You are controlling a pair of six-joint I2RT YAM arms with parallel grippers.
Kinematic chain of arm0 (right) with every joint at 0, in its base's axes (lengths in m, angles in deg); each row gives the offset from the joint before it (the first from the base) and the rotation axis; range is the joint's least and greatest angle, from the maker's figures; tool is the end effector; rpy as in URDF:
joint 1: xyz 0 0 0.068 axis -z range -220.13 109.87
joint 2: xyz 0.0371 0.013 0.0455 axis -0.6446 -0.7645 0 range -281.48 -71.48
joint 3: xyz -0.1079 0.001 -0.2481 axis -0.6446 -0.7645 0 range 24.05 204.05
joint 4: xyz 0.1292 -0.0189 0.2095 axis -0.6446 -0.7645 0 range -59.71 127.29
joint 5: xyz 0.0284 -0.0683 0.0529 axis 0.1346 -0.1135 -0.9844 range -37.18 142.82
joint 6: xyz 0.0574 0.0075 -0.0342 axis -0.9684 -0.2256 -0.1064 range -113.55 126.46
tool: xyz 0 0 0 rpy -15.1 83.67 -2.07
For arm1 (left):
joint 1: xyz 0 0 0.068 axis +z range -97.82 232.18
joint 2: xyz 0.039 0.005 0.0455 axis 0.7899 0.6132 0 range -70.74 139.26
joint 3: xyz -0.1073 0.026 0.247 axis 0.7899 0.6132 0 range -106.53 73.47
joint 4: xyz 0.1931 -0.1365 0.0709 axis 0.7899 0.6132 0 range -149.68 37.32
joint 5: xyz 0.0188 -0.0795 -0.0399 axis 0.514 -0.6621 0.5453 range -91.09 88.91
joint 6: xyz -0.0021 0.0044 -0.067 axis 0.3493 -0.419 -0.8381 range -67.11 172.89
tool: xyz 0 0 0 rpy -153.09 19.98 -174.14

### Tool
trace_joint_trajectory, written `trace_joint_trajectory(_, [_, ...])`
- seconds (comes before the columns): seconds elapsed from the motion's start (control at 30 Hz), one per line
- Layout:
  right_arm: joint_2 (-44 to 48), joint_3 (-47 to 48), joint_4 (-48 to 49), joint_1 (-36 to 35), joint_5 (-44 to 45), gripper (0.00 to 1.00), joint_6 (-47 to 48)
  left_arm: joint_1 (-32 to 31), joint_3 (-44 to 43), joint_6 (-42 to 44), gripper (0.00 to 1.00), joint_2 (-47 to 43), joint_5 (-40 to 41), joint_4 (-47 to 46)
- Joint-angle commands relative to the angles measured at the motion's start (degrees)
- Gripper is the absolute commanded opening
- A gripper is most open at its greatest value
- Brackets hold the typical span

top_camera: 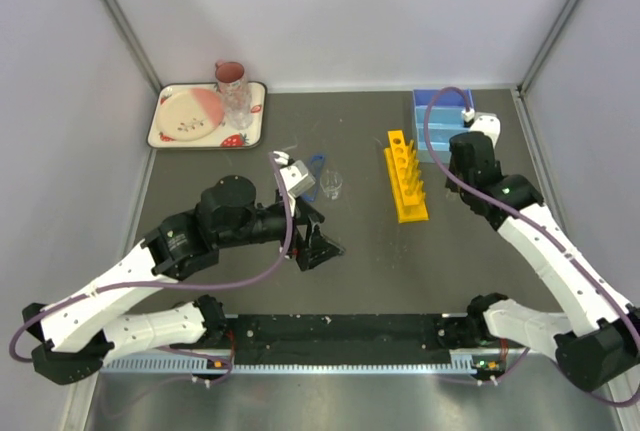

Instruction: Organize the chemistry lab equipment

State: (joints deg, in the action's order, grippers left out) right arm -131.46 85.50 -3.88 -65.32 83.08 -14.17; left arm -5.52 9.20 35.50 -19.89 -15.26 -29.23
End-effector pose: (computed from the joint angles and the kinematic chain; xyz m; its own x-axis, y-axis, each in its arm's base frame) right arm 0.2010 0.0646 0.3290 -0.5468 0.0791 -0.8335 0.1880 0.9817 -0.0302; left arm 0.0874 -0.1628 0.3912 -0.4317 0.1406 -0.8910 0.8547 0.3795 -0.3542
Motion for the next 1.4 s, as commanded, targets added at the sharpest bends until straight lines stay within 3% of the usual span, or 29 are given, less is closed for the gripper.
trace_joint_trajectory(0.0, [-1.18,-1.07,6.88,2.33,-3.09,0.18,-0.91,0.74,1.07,0.69,0.99,-0.84,-1.38,-2.51])
trace_joint_trajectory(0.5, [-10.41,-1.95,14.53,2.51,-6.79,0.18,-1.70,2.85,1.69,1.57,0.99,-0.66,-2.88,-1.89])
trace_joint_trajectory(1.37, [-14.63,-4.67,18.58,2.51,-9.78,0.18,-2.41,5.48,2.66,1.57,0.99,-1.19,-5.60,-2.24])
